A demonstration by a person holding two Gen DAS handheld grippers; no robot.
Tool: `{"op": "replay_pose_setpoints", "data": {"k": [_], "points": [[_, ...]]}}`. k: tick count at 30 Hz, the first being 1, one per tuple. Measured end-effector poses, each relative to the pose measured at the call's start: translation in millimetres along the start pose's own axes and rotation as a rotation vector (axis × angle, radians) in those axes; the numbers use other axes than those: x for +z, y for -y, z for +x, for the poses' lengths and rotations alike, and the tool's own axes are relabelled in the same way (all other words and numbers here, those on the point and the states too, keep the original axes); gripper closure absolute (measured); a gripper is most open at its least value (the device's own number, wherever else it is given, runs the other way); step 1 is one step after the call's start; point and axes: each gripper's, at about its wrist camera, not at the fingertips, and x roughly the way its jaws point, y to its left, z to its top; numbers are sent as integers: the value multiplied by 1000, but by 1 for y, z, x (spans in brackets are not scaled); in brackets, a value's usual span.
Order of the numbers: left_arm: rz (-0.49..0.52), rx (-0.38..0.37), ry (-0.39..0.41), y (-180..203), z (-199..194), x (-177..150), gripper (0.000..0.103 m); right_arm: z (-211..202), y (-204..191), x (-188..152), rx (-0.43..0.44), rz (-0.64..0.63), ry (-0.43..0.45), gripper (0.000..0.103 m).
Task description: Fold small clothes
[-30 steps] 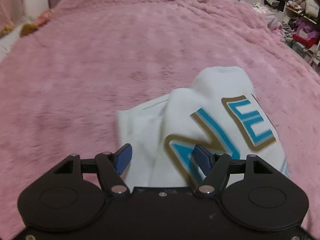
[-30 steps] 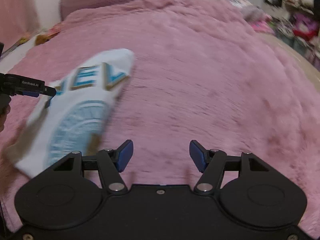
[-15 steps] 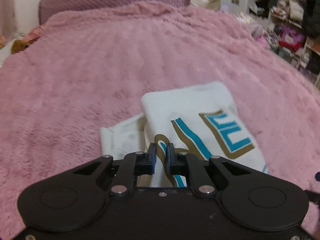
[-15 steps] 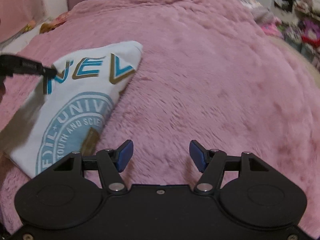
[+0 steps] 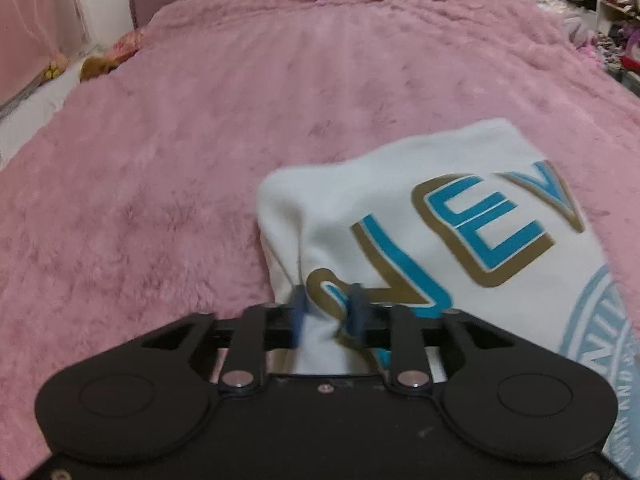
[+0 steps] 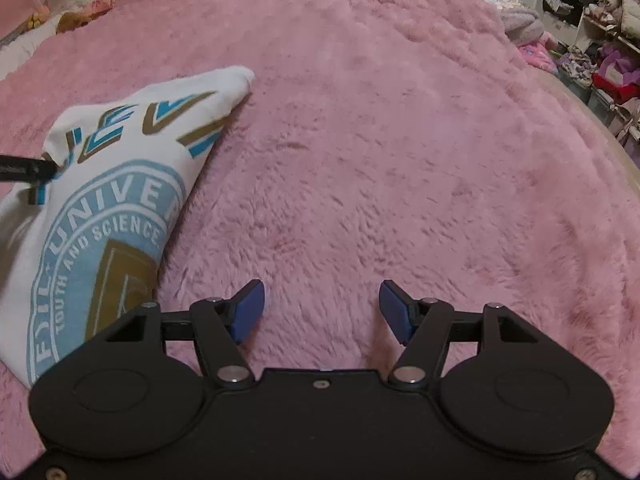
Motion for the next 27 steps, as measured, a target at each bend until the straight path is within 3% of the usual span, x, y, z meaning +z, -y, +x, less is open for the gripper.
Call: {"op": "replay_pose_setpoints", "data": {"k": [2,9,11,14,17,19,22,24,27], "points": [[-18,19,18,-4,-10,2,56,-1,-2,1,-8,-10,0,43],[-66,40,72,-24,-53,9,49,-4,-6,1,0,-6,0,42],[-91,-4,43,-25,-49,-2,46,-5,-6,1,1,-2,0,42],[-43,-43,-116,-13,-3,-27,40,-3,-8,-1,6,0,-12,42],[-118,-39,-76,-18,-2,-39,36,-7,-11,-3,2,-17,-15,42],[-101,-12,-66,-19,-18,-32,37,-13,-11,-4,2,-18,-1,42],[-54,107,-39,-16,-48,-36,37,-26,-12,-3,18,5,20,42],[-46,118,-20,-21,-61,-45,36,-38,-16,-3,51,20,51,41],[-15,96,-137,-24,-40,-75,35,-49,-28,-8,130,32,81,35]]}}
